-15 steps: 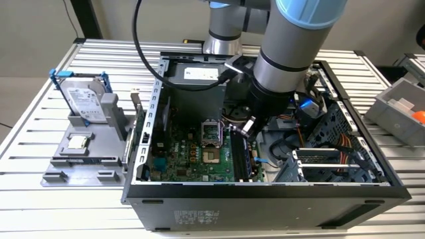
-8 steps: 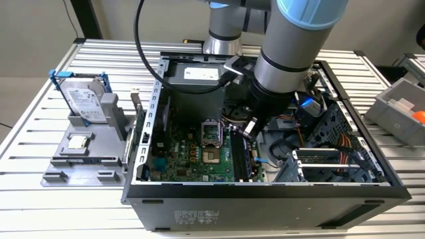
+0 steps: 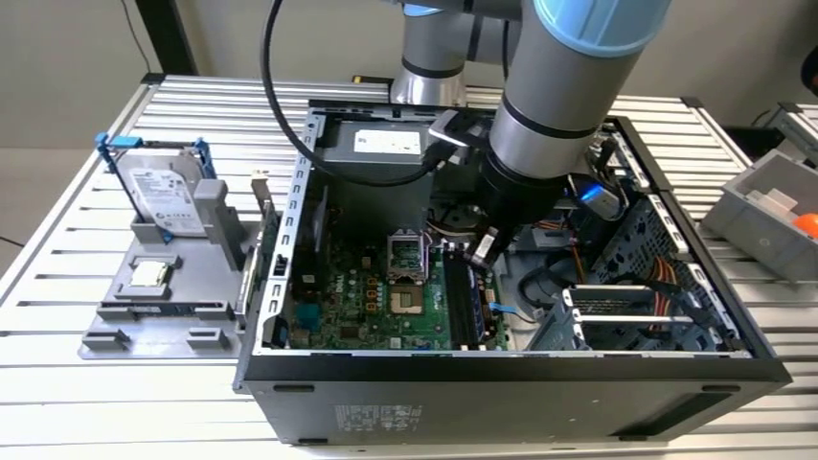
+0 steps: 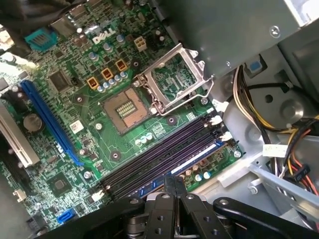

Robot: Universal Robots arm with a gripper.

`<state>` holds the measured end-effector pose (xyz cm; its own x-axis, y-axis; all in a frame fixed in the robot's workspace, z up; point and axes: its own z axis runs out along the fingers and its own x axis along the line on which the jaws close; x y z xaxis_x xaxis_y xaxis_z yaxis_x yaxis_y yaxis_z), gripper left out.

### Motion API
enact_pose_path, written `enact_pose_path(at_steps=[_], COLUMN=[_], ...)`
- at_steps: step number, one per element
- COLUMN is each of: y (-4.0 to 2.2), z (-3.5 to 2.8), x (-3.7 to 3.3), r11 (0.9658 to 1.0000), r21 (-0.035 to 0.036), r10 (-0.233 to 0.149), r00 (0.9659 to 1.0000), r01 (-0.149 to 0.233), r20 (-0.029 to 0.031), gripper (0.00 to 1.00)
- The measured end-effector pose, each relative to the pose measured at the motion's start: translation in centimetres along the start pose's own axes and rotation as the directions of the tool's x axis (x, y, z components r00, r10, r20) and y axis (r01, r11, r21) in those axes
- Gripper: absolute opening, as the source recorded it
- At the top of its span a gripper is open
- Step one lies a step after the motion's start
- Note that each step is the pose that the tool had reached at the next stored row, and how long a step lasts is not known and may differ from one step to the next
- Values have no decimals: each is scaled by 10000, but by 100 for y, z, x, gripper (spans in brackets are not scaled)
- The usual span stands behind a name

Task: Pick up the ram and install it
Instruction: 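Press down the ram until it locks into place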

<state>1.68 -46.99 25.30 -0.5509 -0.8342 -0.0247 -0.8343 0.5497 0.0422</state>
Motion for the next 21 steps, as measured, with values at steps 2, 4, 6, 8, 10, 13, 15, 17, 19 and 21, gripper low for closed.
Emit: enact_pose_path(at_steps=[2,4,6,8,10,13,15,17,19,21], y=[0,0,0,0,-1,-1,-3,-4,-7,-10], z=[0,0,0,0,0,0,0,0,0,-1], x=[0,0,0,0,0,-1,-2,-3,-4,-7], r11=[9999,9995,9990,9984,9975,9959,9945,9928,9907,9883], r21=[-4,-8,-11,-15,-19,-24,-29,-33,-38,-43], r10=[-167,-304,-438,-568,-703,-906,-1046,-1200,-1359,-1524], r00=[9999,9995,9990,9984,9975,9959,9945,9928,9907,9883], r01=[167,304,438,568,702,906,1046,1200,1359,1523], r20=[-7,-12,-18,-23,-29,-37,-42,-49,-55,-61], gripper=[0,0,0,0,0,0,0,0,0,0])
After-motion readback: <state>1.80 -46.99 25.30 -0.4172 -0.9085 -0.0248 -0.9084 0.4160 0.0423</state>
